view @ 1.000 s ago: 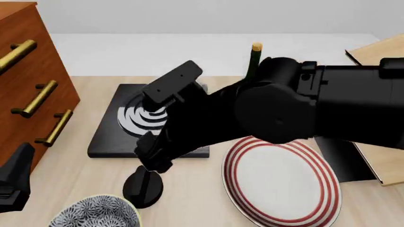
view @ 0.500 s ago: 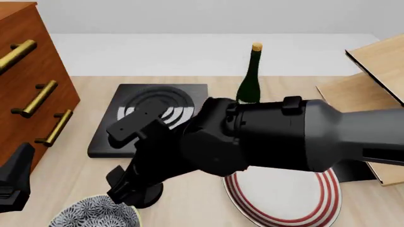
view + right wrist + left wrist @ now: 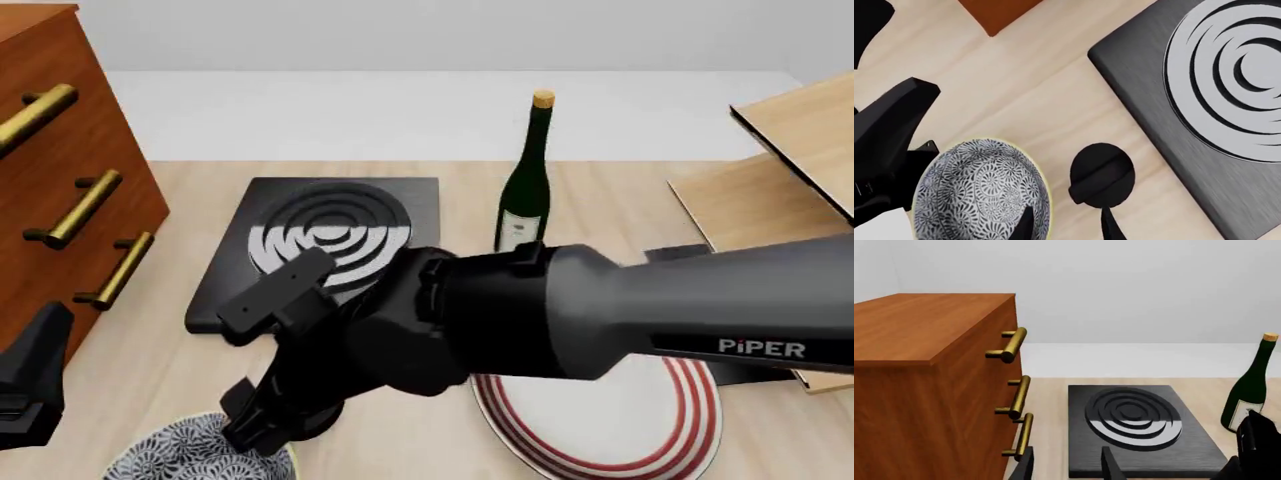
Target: Pick up the akita bowl and put it on the plate.
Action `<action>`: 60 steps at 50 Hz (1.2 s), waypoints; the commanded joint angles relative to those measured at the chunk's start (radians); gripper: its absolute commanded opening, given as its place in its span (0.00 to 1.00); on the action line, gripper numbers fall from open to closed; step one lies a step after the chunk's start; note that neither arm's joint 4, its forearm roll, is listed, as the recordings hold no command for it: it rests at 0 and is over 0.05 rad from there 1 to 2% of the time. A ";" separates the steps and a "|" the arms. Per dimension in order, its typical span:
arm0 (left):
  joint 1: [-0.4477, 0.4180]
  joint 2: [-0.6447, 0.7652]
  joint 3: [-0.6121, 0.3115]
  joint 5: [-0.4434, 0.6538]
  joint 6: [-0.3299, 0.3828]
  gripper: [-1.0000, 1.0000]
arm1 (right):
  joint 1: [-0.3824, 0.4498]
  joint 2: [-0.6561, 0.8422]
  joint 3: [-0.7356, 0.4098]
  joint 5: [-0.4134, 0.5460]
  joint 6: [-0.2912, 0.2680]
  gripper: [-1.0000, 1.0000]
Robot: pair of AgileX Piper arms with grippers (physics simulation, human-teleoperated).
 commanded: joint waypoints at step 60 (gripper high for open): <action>0.000 0.000 0.000 0.000 0.000 1.00 | 0.073 0.082 0.110 -0.169 0.098 0.00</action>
